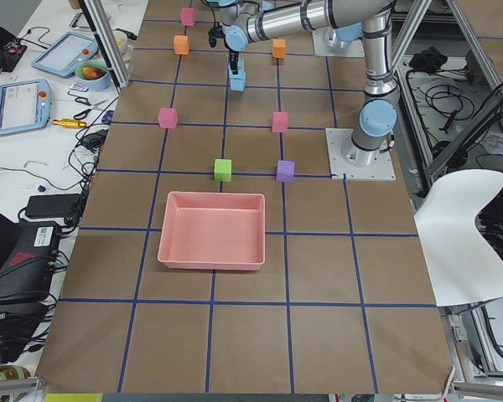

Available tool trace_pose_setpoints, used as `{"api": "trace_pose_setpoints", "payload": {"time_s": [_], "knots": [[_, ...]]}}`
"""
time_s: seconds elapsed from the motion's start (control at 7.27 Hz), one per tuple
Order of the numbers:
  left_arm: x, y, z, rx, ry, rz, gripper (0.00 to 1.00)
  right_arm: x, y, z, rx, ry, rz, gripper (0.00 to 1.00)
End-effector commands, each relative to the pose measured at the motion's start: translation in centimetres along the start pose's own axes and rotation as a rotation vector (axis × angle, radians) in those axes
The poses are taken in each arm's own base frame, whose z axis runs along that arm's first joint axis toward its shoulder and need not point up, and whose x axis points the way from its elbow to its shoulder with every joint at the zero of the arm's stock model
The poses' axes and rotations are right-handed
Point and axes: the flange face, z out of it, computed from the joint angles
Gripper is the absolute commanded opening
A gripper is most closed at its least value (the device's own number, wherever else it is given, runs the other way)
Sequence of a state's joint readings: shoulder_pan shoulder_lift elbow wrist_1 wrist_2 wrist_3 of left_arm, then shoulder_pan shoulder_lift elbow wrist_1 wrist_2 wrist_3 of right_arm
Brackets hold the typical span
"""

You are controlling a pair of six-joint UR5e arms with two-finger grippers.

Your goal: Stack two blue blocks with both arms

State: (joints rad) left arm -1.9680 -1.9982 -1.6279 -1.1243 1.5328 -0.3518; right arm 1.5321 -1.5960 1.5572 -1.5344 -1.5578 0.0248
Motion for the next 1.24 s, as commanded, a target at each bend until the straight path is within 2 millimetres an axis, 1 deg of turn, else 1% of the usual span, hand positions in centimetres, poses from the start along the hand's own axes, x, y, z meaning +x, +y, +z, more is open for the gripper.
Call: {"api": "trace_pose_setpoints", "payload": {"time_s": [0.0, 0.14, 0.28, 0.41, 0.55, 0.83, 0.96, 1.1], "knots": [[0.6, 0.2, 0.7, -0.005, -0.016, 0.014, 0.02, -0.7, 0.5, 0.1, -0.018, 0.006, -0.019, 1.00], [0.7, 0.3, 1.1, -0.010, -0.019, 0.017, 0.02, -0.6, 0.5, 0.2, -0.019, 0.009, -0.026, 1.00], [0.8, 0.4, 1.1, -0.010, -0.019, 0.019, 0.05, -0.6, 0.4, -0.2, -0.012, 0.006, -0.027, 1.00], [0.9, 0.4, 1.5, -0.016, -0.021, 0.017, 0.06, -0.6, 0.4, -0.2, -0.010, 0.007, -0.027, 1.00], [1.0, 0.4, 1.5, -0.015, -0.021, 0.020, 0.06, -0.6, 0.4, -0.2, -0.012, 0.006, -0.027, 1.00], [1.0, 0.2, 1.4, -0.002, -0.014, 0.017, 0.10, -0.5, 0.5, -0.2, -0.010, 0.010, -0.027, 1.00], [1.0, 0.0, 1.6, 0.016, -0.007, 0.019, 0.41, -0.5, 0.5, -0.2, -0.012, 0.010, -0.027, 1.00], [1.0, -0.1, 2.1, 0.009, -0.010, 0.015, 0.68, -0.5, 0.5, -0.2, -0.012, 0.010, -0.027, 1.00]]}}
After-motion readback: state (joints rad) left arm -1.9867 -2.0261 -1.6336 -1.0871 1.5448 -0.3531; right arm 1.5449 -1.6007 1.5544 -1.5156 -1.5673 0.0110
